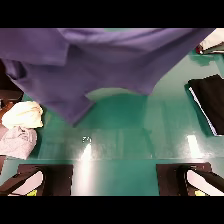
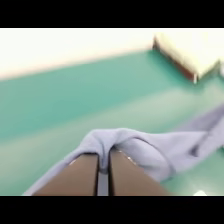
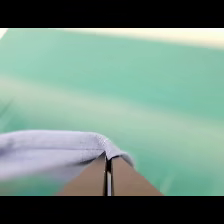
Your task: Fold the shirts.
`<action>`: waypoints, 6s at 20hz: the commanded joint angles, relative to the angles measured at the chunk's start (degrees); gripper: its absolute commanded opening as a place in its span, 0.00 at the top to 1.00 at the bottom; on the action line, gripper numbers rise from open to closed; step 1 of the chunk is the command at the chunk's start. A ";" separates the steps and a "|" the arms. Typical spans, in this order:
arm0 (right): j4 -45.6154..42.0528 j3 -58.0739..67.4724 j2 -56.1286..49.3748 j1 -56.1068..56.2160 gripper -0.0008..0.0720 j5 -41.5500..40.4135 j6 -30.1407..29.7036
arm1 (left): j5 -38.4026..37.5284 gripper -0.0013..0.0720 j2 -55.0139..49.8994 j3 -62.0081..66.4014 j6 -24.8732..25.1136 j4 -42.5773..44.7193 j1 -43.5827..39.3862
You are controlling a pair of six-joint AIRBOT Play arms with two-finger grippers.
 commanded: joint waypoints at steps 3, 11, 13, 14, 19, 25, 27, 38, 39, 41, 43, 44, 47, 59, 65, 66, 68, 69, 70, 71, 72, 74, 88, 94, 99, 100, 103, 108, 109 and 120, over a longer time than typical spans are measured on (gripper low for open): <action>-11.65 2.64 10.51 0.00 0.97 -8.15 2.51 | 11.85 0.94 9.62 2.40 -0.94 0.31 0.02; -23.91 11.82 6.95 0.00 0.97 4.15 5.84 | 11.72 0.94 11.76 -0.37 -1.70 2.38 0.02; -23.74 12.28 1.49 0.00 0.97 10.03 5.92 | 8.90 0.94 9.49 -7.69 -2.01 1.22 0.02; -23.74 9.90 -0.57 0.00 0.97 12.09 6.05 | 5.86 0.94 7.82 -12.11 -2.32 0.74 0.02; -23.34 -5.55 -13.57 0.02 0.97 21.59 6.99 | -10.38 0.94 -6.10 -26.51 -2.84 -2.03 0.02; -23.34 -9.27 -28.81 4.04 0.97 13.97 8.94 | -2.14 0.94 -24.24 -31.41 1.16 -2.23 0.02; -23.32 -9.25 -32.02 5.42 0.97 5.66 12.22 | 5.57 0.94 -28.09 -31.41 3.45 -3.28 0.02; -23.91 -9.22 -36.52 11.69 0.97 -17.57 18.03 | 21.51 0.94 -32.92 -31.30 12.15 0.72 0.04; -23.87 -9.22 -36.52 12.00 0.97 -15.47 17.97 | 18.38 0.94 -32.89 -31.28 12.15 3.08 0.04; -23.87 -9.31 -36.54 12.85 0.97 -9.60 17.22 | 10.91 0.94 -32.89 -31.23 12.15 7.41 0.02; -27.08 -9.94 -36.50 14.47 0.97 -4.44 17.18 | 4.63 0.94 -32.89 -31.23 12.11 11.65 0.02; -29.14 -10.75 -36.52 15.41 0.97 -2.60 17.18 | 2.03 0.94 -32.89 -31.26 12.11 13.57 0.02; -31.23 -16.00 -36.50 16.98 0.97 0.13 17.20 | -2.64 0.94 -32.92 -31.63 11.56 19.19 0.02; -26.14 -21.31 -36.50 17.22 0.55 1.20 17.11 | -6.93 0.28 -33.07 -40.87 8.59 20.02 0.02; -19.28 -21.33 -32.41 15.61 0.55 9.53 10.16 | -11.89 0.23 -28.85 -41.97 3.63 23.02 0.04; -16.74 -21.49 -31.01 14.91 0.55 10.12 9.57 | -10.91 0.23 -26.16 -43.93 2.97 23.02 0.04; -13.11 -23.65 -27.43 13.53 0.55 9.31 8.76 | -8.17 0.23 -18.97 -50.97 2.45 22.93 0.04; -12.68 -25.53 -25.44 12.68 0.55 7.93 8.46 | -7.32 0.23 -14.86 -55.78 2.34 22.93 0.04; -12.72 -27.52 -23.63 12.15 0.55 6.47 8.11 | -6.69 0.23 -11.13 -60.48 2.01 22.82 0.04; -12.70 -29.97 -21.73 11.58 0.55 4.50 8.07 | -6.08 0.23 -7.10 -65.61 1.25 22.64 0.04; -12.68 -32.20 -20.13 11.15 0.55 2.67 8.07 | -5.64 0.23 -3.26 -70.58 0.57 22.51 0.04; -12.66 -36.41 -17.55 10.45 0.55 -0.35 7.93 | -5.09 0.23 3.06 -78.79 -2.10 22.49 0.04; -8.24 -32.41 -16.31 10.47 0.55 -0.55 5.07 | -0.66 0.23 11.50 -102.79 -7.85 17.00 0.02; -8.22 -31.87 -16.31 10.47 0.55 0.31 5.09 | 3.43 0.49 11.50 -103.84 -7.80 15.15 0.02; -8.44 -32.06 -16.31 9.38 0.55 5.75 3.58 | 4.28 0.94 11.52 -102.33 -7.28 13.70 0.02; -8.37 -33.18 -16.02 8.57 0.55 7.50 3.58 | 3.50 0.94 11.54 -101.07 -7.04 13.68 0.02; -8.37 -42.80 -12.72 4.39 0.55 8.59 1.79 | 0.24 0.94 11.56 -95.97 -5.03 13.29 0.02; -8.11 -60.30 -10.40 -4.63 0.34 8.33 -4.98 | -0.26 0.94 11.56 -91.47 -2.78 8.35 0.02; -8.09 -62.40 -10.97 -5.79 0.33 8.09 -5.38 | -0.26 0.94 11.56 -91.47 -2.78 8.11 0.02; -0.26 -70.60 -14.75 -1.97 0.49 3.52 -8.37 | -0.24 0.94 11.54 -91.47 -2.78 8.11 0.02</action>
